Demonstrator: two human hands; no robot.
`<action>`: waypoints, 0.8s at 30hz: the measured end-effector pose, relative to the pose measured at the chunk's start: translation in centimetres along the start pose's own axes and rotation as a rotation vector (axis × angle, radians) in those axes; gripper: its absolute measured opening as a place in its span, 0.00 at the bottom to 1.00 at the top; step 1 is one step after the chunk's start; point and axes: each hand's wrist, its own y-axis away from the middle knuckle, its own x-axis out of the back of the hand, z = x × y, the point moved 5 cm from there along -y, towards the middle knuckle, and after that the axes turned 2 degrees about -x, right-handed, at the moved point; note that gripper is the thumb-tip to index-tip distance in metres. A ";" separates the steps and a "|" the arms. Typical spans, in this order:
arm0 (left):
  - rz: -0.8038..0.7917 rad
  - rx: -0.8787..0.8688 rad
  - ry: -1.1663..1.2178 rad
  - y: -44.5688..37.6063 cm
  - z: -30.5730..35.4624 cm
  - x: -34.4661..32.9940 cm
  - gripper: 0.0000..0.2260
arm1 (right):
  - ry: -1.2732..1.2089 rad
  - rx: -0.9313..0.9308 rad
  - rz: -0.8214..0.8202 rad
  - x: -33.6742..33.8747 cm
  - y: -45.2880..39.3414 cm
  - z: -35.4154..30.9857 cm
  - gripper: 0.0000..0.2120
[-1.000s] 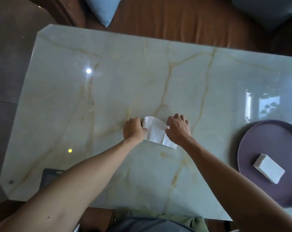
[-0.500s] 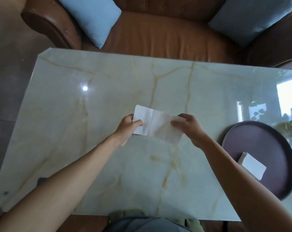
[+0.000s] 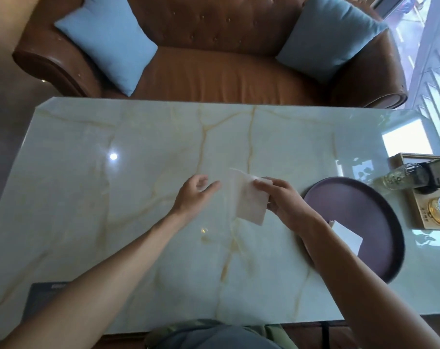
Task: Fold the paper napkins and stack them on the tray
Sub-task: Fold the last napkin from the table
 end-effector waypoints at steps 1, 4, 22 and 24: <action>-0.074 -0.041 0.047 0.6 1.1 -0.8 0.19 | -0.011 0.004 -0.009 0.1 0.2 0.1 0.08; -0.349 -0.089 0.103 2.6 3.4 -3.6 0.05 | -0.019 0.005 -0.027 0.2 0.6 0.5 0.07; -0.392 -0.386 -0.539 3.7 6.6 -5.8 0.20 | 0.989 0.320 0.048 1.2 1.6 -1.1 0.09; -0.399 -0.429 -0.606 3.5 7.3 -5.4 0.14 | 1.032 0.317 0.042 1.3 1.5 -1.8 0.06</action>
